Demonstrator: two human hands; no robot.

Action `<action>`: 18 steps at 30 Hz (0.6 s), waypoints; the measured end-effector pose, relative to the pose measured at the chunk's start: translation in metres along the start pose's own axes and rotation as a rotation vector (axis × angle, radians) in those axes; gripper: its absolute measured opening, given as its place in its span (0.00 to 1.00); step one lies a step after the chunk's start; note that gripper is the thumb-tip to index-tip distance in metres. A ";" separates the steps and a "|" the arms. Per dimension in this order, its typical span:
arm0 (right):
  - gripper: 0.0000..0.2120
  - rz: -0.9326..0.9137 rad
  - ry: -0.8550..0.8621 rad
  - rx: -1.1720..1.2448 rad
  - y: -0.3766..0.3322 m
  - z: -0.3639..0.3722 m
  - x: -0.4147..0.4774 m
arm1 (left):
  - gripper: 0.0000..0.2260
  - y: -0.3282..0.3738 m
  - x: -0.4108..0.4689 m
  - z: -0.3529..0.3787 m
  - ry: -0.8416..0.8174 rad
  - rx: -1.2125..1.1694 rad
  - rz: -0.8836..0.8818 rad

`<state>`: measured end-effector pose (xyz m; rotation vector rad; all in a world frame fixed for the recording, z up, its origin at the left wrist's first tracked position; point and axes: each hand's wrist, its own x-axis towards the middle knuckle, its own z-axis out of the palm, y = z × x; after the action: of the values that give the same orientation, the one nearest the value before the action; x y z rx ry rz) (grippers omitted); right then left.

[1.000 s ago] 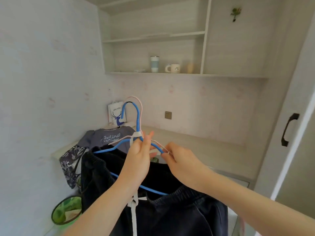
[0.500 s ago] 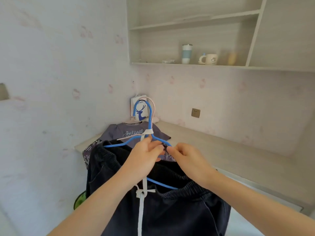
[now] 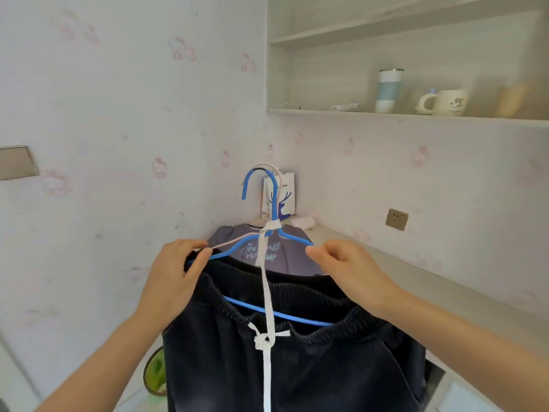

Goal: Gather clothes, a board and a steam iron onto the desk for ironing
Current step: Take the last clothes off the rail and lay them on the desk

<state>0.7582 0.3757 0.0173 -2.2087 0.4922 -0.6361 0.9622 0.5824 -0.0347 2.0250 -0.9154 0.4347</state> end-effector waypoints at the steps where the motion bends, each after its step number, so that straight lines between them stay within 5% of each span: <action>1: 0.21 -0.012 -0.007 0.009 0.002 -0.002 0.013 | 0.09 -0.008 0.010 0.004 -0.021 0.034 0.026; 5: 0.20 -0.045 -0.020 0.048 0.012 -0.006 0.062 | 0.08 -0.029 0.042 0.018 -0.064 0.013 -0.001; 18: 0.22 -0.052 0.128 -0.020 0.012 -0.008 0.219 | 0.12 -0.060 0.184 0.061 0.171 0.018 0.022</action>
<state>0.9272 0.2479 0.0753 -2.2144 0.5102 -0.8074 1.1286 0.4726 0.0055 1.9613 -0.8317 0.6202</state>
